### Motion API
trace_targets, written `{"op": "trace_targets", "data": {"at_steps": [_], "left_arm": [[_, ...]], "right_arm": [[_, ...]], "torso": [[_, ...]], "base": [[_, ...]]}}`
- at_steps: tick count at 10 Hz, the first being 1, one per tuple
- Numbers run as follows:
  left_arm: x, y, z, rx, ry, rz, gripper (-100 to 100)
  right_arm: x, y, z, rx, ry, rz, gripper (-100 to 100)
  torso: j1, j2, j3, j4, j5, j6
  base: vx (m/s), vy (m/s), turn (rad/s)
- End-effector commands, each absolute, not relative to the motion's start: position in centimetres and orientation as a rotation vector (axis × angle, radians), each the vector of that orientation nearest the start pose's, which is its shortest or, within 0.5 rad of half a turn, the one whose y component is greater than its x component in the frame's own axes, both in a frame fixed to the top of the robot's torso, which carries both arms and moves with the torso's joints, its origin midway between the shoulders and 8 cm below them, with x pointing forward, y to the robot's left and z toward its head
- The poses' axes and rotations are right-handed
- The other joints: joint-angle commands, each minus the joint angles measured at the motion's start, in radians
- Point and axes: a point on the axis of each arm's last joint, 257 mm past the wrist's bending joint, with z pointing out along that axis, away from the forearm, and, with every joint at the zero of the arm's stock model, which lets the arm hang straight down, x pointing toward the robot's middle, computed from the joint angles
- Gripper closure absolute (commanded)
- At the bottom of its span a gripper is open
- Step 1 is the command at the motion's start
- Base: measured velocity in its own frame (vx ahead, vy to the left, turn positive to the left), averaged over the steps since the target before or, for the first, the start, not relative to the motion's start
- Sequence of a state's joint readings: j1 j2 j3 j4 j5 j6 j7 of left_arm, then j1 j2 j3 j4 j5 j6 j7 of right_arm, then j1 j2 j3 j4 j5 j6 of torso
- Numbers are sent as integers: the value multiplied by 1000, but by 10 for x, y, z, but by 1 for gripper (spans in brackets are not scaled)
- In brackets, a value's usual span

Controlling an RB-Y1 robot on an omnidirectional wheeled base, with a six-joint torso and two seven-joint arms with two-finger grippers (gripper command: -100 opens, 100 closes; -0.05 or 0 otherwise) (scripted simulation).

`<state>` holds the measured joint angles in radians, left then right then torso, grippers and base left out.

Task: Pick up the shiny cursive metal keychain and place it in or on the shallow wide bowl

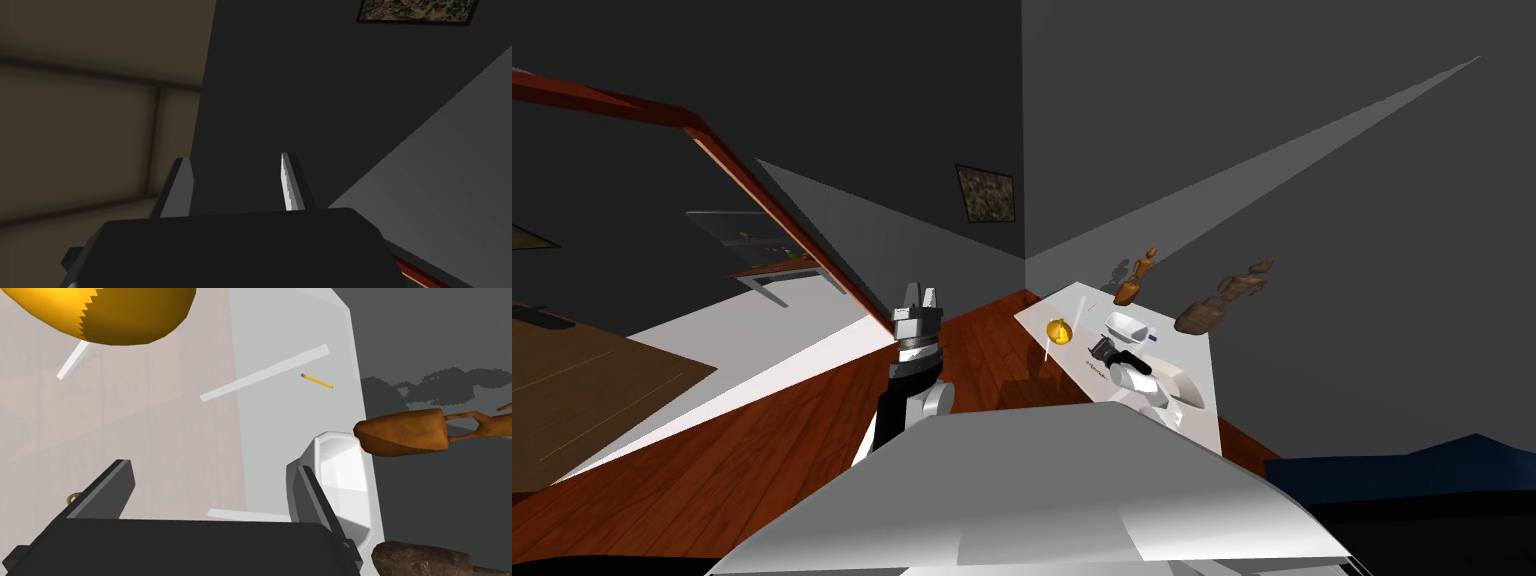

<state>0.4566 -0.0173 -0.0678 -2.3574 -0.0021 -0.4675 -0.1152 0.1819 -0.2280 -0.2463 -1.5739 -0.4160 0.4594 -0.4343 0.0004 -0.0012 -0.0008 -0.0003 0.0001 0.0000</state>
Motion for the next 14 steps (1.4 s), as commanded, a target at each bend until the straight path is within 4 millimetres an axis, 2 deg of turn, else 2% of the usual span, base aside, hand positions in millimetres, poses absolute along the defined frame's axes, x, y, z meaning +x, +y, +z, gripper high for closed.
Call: {"op": "trace_targets", "data": {"at_steps": [1,2,3,6,7,8,14], "left_arm": [[337,252,66,-569,566,-1294,0],[337,252,66,-569,566,-1294,0],[337,252,66,-569,566,-1294,0],[337,252,66,-569,566,-1294,0],[337,252,66,-569,566,-1294,0],[337,252,66,-569,566,-1294,0],[337,252,66,-569,566,-1294,0]], "right_arm": [[420,-424,-405,2299,817,1045,-100],[420,-424,-405,2300,817,1045,-100],[415,-426,-420,2375,785,1019,-100],[402,-428,-448,2524,721,955,-100],[401,-428,-449,2530,724,950,-100],[394,-429,-461,2598,689,916,-100],[368,-430,-496,2822,551,782,-100]], "torso": [[0,0,0,0,0,0],[0,0,0,0,0,0],[0,0,0,0,0,0],[0,0,0,0,0,0],[0,0,0,0,0,0],[0,0,0,0,0,0],[0,1,0,0,0,0]], "base": [[16,13,-8],[12,9,-7],[15,9,-10],[19,12,-10],[13,7,-5],[12,8,-10],[16,9,-8]]}}
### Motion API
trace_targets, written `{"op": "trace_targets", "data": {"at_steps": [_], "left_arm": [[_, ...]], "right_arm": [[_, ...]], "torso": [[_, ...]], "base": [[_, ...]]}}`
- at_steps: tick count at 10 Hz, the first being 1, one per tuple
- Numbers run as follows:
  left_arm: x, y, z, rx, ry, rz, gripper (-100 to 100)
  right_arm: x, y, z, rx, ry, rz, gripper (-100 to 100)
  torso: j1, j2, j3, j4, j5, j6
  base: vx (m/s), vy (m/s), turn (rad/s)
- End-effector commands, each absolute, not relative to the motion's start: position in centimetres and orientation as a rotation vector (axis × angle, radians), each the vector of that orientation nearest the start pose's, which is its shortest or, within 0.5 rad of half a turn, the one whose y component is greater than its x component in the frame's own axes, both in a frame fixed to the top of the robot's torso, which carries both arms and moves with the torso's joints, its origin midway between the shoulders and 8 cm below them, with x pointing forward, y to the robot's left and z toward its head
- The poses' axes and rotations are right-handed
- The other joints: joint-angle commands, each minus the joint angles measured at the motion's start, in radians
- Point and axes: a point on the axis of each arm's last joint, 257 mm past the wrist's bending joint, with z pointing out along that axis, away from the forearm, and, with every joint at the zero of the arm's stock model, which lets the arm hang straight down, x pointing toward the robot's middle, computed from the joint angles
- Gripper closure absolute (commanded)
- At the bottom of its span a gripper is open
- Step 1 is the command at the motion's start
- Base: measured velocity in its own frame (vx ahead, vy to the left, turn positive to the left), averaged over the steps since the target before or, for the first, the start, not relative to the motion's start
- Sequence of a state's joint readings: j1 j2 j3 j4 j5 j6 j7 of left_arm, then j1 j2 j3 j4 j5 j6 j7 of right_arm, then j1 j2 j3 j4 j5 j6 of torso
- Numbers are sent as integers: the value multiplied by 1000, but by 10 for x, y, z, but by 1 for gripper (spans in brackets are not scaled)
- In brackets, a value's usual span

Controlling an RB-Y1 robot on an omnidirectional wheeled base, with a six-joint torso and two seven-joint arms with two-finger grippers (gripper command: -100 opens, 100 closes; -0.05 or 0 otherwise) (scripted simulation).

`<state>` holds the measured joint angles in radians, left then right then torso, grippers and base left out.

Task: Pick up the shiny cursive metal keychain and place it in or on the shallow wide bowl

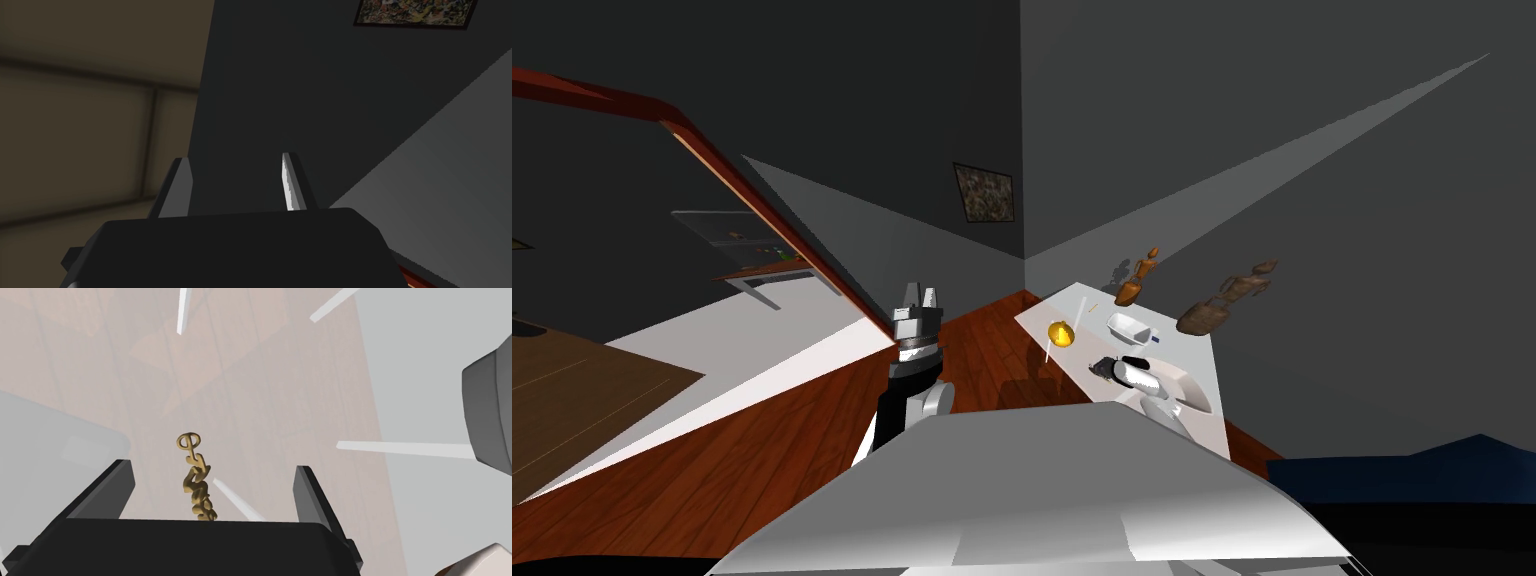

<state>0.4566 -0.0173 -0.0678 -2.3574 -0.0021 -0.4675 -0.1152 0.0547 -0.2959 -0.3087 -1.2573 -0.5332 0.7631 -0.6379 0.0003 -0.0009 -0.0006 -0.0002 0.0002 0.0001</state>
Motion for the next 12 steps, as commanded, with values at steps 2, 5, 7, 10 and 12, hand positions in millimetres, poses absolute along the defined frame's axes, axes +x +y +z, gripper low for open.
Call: {"op": "trace_targets", "data": {"at_steps": [2,5,7,10,12], "left_arm": [[337,252,66,-569,566,-1294,0],[337,252,66,-569,566,-1294,0],[337,252,66,-569,566,-1294,0],[337,252,66,-569,566,-1294,0],[337,252,66,-569,566,-1294,0]], "right_arm": [[357,-431,-506,-3114,-524,-776,-100],[345,-433,-515,-3096,-432,-683,-100],[344,-433,-516,-3095,-422,-674,-100],[324,-455,-524,-3101,-401,-637,-100],[313,-477,-524,-3107,-353,-639,-100]], "torso": [[0,0,0,0,0,0],[0,0,0,0,0,0],[0,0,0,0,0,0],[2,-1,0,0,0,0],[2,-1,-1,0,1,0]], "base": [[21,10,-10],[17,7,-6],[12,-1,-5],[30,38,21],[54,47,24]]}}
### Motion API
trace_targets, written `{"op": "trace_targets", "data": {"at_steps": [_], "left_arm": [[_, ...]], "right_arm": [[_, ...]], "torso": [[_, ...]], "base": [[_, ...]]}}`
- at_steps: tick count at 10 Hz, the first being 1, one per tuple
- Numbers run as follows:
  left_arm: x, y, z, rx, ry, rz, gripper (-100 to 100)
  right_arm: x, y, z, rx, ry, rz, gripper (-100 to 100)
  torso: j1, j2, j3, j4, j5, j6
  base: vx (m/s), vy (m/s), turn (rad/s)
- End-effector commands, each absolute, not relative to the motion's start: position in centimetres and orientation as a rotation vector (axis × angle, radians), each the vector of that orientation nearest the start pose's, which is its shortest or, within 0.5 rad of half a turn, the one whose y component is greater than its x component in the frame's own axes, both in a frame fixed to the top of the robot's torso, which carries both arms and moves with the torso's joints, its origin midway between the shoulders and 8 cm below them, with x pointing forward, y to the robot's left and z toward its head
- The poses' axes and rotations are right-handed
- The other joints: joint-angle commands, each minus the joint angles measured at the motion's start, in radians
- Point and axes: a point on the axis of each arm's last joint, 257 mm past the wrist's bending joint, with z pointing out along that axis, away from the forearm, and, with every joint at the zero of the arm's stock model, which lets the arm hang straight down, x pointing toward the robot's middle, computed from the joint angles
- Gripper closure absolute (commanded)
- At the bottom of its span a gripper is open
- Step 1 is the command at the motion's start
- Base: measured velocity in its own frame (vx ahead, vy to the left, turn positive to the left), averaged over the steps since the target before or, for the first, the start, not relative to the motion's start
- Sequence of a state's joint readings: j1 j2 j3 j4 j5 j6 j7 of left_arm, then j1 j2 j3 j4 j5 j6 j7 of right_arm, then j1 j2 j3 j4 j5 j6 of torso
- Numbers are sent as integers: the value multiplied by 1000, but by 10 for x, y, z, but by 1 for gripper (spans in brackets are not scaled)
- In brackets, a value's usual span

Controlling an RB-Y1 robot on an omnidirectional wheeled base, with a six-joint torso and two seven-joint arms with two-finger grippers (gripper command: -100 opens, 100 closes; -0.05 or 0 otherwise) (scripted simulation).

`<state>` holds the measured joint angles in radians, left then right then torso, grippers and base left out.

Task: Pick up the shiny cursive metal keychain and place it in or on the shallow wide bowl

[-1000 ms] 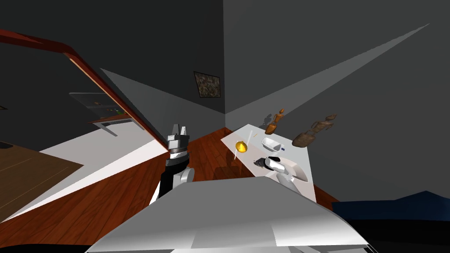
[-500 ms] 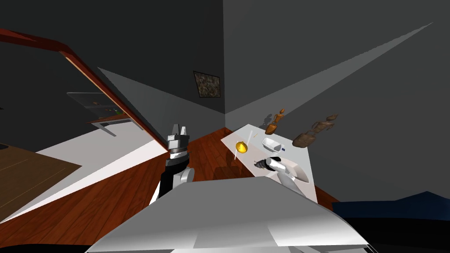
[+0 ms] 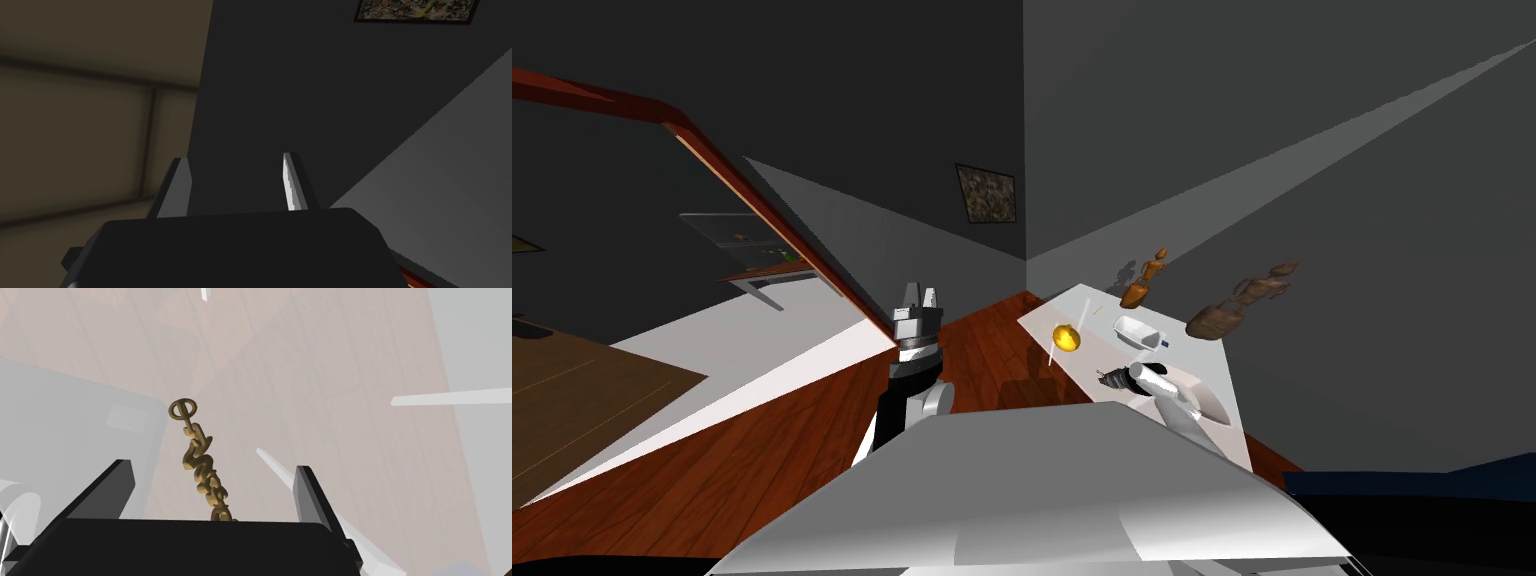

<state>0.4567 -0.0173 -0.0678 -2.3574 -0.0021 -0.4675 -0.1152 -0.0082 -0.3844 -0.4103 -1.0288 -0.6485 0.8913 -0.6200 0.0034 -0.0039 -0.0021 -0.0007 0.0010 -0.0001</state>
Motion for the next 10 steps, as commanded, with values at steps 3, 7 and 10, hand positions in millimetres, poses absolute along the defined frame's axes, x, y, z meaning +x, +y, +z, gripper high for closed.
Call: {"op": "trace_targets", "data": {"at_steps": [3,7,10], "left_arm": [[337,252,66,-569,566,-1294,0],[337,252,66,-569,566,-1294,0],[337,252,66,-569,566,-1294,0]], "right_arm": [[295,-496,-529,-3110,-339,-619,-100],[270,-512,-538,-3110,-359,-585,-100],[254,-528,-540,-3110,-346,-583,-100]], "torso": [[-1,2,1,0,0,0],[0,2,1,0,0,0],[1,1,0,0,0,0]], "base": [[51,45,23],[46,48,18],[48,51,23]]}}
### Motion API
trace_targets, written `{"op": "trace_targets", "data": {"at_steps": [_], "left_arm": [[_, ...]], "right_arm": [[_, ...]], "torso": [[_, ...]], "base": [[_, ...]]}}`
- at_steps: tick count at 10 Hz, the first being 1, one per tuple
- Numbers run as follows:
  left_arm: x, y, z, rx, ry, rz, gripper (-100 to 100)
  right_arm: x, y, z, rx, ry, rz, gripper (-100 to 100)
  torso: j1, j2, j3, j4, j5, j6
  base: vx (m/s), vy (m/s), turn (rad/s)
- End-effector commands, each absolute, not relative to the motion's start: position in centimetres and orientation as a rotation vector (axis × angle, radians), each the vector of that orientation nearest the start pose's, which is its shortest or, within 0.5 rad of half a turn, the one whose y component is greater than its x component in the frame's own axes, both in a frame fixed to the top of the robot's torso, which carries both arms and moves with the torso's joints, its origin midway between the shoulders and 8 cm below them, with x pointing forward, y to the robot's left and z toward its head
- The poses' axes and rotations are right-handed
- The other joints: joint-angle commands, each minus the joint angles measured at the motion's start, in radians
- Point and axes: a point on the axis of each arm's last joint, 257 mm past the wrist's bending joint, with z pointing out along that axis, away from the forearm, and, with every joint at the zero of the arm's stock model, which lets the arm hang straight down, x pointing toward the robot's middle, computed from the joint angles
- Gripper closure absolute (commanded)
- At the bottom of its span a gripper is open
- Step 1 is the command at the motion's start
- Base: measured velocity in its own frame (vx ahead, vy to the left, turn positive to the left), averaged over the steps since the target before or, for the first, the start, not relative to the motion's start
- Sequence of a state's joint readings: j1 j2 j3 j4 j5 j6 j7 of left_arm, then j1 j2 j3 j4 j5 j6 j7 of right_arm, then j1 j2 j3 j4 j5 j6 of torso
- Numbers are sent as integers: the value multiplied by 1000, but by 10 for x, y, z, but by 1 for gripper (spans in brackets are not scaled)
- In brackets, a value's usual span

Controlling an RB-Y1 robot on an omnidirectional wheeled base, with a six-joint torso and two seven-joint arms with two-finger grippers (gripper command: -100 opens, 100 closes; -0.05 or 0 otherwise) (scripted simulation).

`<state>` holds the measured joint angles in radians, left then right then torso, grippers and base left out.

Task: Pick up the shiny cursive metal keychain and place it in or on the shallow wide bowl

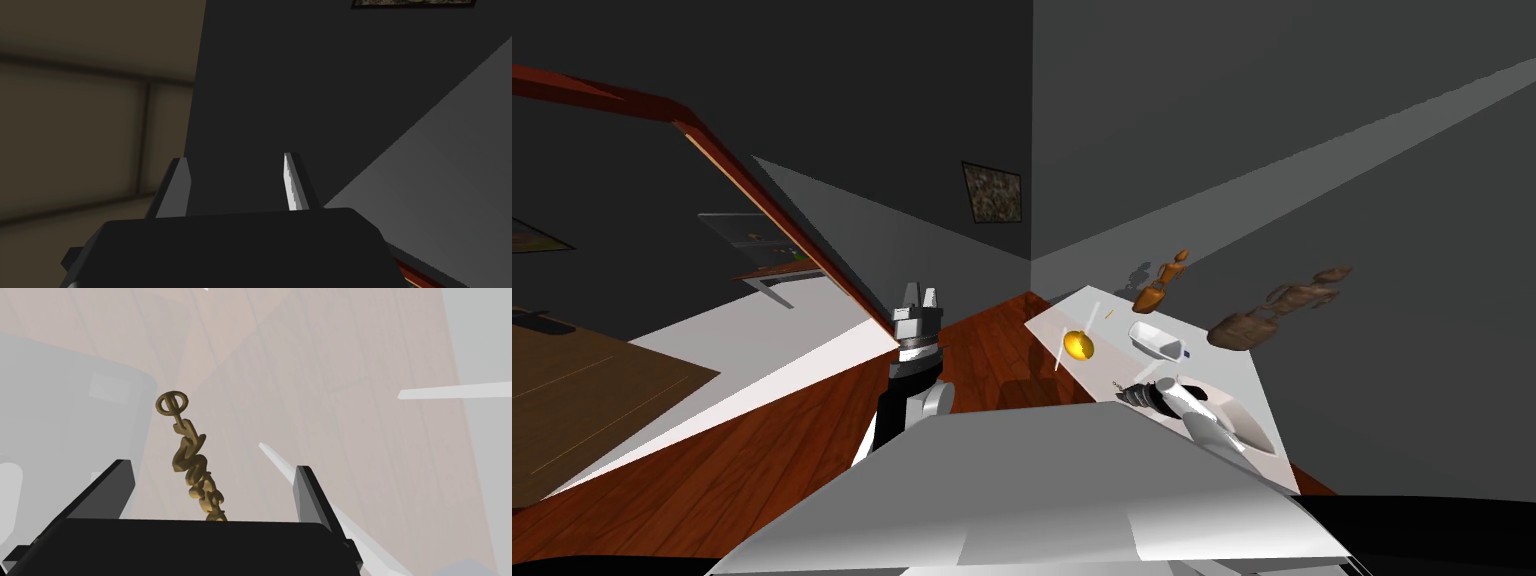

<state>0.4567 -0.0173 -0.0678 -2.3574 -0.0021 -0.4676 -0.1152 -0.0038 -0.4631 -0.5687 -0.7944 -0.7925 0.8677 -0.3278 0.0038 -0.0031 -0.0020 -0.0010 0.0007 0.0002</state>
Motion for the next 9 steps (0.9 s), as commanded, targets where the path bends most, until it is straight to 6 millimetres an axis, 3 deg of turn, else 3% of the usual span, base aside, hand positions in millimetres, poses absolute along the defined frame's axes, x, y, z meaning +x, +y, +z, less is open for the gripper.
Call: {"op": "trace_targets", "data": {"at_steps": [1,2,4,5,7,8,9], "left_arm": [[337,252,66,-569,566,-1294,0],[337,252,66,-569,566,-1294,0],[337,252,66,-569,566,-1294,0],[337,252,66,-569,566,-1294,0],[337,252,66,-569,566,-1294,0],[337,252,66,-569,566,-1294,0],[337,252,66,-569,566,-1294,0]], "right_arm": [[254,-528,-540,-3110,-393,-583,-100],[242,-544,-538,-3114,-306,-604,-100],[237,-542,-541,-3111,-373,-588,-100],[230,-559,-536,-3117,-286,-624,-100],[222,-555,-542,-3112,-368,-599,-100],[214,-570,-536,-3118,-283,-638,-100],[208,-566,-541,-3112,-317,-617,-100]], "torso": [[0,0,0,0,0,0],[-2,1,1,0,-1,0],[-1,1,0,0,-1,0],[-2,1,0,0,-1,0],[-1,0,-1,-1,-2,0],[-3,1,0,-1,-2,0],[-2,1,0,-1,-2,0]], "base": [[28,19,-8],[44,45,51],[43,37,6],[65,65,42],[40,40,9],[34,62,54],[63,58,17]]}}
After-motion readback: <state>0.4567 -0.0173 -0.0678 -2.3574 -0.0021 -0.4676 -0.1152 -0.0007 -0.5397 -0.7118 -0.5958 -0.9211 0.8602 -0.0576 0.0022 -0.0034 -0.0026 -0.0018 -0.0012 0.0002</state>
